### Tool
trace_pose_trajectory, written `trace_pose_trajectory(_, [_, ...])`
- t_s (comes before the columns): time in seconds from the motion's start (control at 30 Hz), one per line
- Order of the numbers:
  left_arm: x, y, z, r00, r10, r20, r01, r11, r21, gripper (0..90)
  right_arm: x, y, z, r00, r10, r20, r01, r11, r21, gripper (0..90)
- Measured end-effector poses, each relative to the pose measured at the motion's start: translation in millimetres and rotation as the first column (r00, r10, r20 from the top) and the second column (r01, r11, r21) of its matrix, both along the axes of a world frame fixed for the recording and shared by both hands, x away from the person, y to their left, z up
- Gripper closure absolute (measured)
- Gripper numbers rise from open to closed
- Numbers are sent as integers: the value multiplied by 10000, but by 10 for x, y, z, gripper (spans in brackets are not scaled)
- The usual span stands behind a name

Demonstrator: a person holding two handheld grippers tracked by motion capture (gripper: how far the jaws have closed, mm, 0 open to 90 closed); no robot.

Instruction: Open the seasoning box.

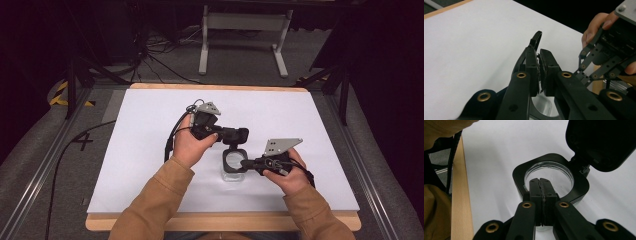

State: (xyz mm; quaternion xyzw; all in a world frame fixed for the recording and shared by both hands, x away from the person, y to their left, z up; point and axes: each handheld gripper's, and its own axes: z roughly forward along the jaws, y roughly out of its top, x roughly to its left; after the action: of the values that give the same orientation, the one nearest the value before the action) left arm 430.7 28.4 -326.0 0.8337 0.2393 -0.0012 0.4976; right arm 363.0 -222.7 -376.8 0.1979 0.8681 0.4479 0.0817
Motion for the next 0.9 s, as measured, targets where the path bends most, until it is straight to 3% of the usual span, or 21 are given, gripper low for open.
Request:
trace_pose_trajectory(0.1, [9, -10, -6, 9994, 213, 264, -217, 9997, 135, 843, 0, -1, 0, 10000, 0, 12, 0, 10000, -7, 900])
trace_pose_trajectory(0.43, [78, -6, -70, 9973, 651, 332, -636, 9970, -439, 872, 0, -5, -7, 10000, 40, 48, -41, 10000, 51, 900])
trace_pose_trajectory(0.63, [82, -30, -103, 9939, 862, 685, -830, 9954, -480, 882, 7, -17, -15, 10000, 6, 99, -8, 9998, 176, 900])
trace_pose_trajectory(0.9, [78, -28, -107, 9947, 858, 574, -827, 9951, -549, 879, 8, -18, -24, 10000, 10, 74, -12, 9996, 276, 900])
